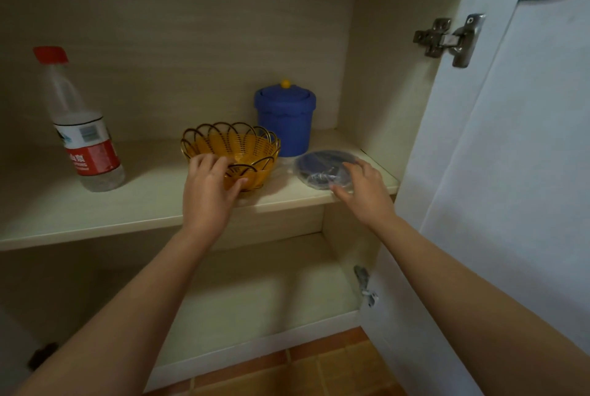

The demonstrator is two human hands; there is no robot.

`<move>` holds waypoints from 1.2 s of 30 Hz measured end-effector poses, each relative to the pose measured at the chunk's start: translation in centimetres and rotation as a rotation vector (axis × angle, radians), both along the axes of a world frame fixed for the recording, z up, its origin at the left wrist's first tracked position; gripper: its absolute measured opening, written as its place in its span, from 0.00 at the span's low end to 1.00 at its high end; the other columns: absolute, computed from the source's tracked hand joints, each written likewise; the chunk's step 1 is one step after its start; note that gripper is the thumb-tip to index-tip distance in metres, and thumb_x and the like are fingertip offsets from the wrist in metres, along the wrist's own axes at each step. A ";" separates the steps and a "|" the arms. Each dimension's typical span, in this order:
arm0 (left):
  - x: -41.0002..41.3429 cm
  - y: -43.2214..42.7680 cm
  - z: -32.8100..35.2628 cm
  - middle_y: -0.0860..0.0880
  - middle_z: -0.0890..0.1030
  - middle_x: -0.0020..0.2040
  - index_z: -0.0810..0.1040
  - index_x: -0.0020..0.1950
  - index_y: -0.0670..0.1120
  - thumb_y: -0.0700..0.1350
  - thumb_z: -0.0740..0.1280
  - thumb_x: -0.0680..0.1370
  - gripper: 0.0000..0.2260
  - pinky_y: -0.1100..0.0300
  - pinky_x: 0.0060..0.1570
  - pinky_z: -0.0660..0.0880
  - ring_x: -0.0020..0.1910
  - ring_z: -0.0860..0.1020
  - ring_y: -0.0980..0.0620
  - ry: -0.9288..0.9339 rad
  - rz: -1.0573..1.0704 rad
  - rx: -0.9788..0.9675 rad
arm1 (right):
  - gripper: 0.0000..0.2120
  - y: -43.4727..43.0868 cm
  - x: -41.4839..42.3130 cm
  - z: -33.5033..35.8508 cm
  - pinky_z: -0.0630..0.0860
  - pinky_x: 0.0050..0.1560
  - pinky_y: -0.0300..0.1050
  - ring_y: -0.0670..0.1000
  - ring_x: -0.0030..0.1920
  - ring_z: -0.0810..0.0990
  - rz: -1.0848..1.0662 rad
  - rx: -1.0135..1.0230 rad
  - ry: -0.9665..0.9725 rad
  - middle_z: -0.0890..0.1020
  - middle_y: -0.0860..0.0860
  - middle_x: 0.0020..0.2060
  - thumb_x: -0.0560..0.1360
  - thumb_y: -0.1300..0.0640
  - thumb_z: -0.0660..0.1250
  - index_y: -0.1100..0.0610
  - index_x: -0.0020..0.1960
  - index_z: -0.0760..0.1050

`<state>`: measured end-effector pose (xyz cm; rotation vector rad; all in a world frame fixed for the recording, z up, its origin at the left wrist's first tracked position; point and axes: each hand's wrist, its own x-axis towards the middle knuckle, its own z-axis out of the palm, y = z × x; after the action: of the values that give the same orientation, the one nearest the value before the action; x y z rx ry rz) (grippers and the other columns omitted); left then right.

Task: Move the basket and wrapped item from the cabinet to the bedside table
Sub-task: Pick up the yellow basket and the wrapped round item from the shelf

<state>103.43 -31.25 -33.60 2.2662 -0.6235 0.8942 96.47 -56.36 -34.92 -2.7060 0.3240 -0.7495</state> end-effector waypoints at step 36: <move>0.3 -0.8 -0.8 0.38 0.77 0.48 0.76 0.49 0.37 0.41 0.73 0.69 0.13 0.53 0.52 0.65 0.54 0.70 0.38 -0.033 -0.027 -0.035 | 0.20 1.1 0.9 -2.7 0.51 0.72 0.56 0.64 0.70 0.57 0.061 -0.118 -0.028 0.72 0.61 0.65 0.79 0.47 0.52 0.54 0.65 0.72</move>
<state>103.73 -32.00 -34.38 2.2112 -0.6466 0.9238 97.42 -55.24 -37.57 -2.7987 0.1951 -0.8120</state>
